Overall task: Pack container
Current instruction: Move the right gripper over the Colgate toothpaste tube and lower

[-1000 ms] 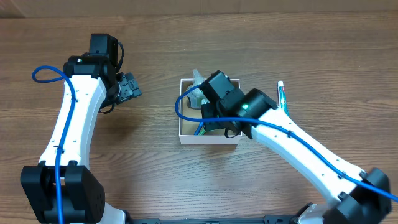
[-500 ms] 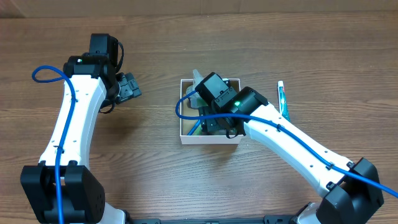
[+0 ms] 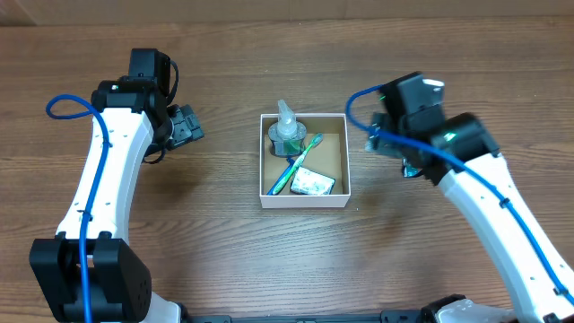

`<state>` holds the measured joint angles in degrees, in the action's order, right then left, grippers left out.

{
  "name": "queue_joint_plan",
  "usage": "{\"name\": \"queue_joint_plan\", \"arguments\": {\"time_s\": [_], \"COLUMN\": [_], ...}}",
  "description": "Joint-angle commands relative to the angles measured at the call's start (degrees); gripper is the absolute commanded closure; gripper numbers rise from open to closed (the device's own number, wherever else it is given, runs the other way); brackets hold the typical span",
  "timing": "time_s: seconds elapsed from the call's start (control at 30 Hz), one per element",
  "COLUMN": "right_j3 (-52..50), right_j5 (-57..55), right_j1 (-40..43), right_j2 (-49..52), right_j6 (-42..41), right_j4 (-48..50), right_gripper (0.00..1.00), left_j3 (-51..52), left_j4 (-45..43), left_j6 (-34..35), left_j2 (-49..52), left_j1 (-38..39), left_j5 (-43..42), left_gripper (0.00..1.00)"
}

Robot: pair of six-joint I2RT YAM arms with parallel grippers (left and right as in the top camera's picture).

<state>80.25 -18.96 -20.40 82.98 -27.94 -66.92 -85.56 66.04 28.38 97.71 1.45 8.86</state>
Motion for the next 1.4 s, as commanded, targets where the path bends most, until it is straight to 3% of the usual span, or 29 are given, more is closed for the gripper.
{"name": "queue_joint_plan", "arguments": {"time_s": [0.0,0.2,0.27,0.63,1.37], "right_j3": [-0.2,-10.2,-14.8,-37.3,-38.0], "right_j5": [2.6,2.6,2.6,6.9,8.8], "right_j1": [5.2,11.5,12.6,13.1,14.7], "right_j2": [3.4,7.1,7.4,7.6,15.4], "right_j6": [2.2,5.9,7.6,17.4,18.3], "right_j4": [0.9,14.8,21.1,55.0,60.8], "right_gripper": [0.08,0.05,0.00,0.00,0.01], "left_j3": [-1.2,-1.2,-1.2,-1.2,-1.2], "left_j4": [-0.1,-0.1,-0.1,-0.1,-0.1], "left_j6": [0.0,0.0,0.0,0.0,0.0], "left_j2": [-1.4,-1.4,-1.4,-1.4,-1.4], "left_j1": [-0.2,-0.2,-0.2,-0.2,-0.2], "left_j5": [0.5,0.5,0.5,0.5,0.5], "left_gripper": [0.00,0.00,0.00,0.00,0.00]}}
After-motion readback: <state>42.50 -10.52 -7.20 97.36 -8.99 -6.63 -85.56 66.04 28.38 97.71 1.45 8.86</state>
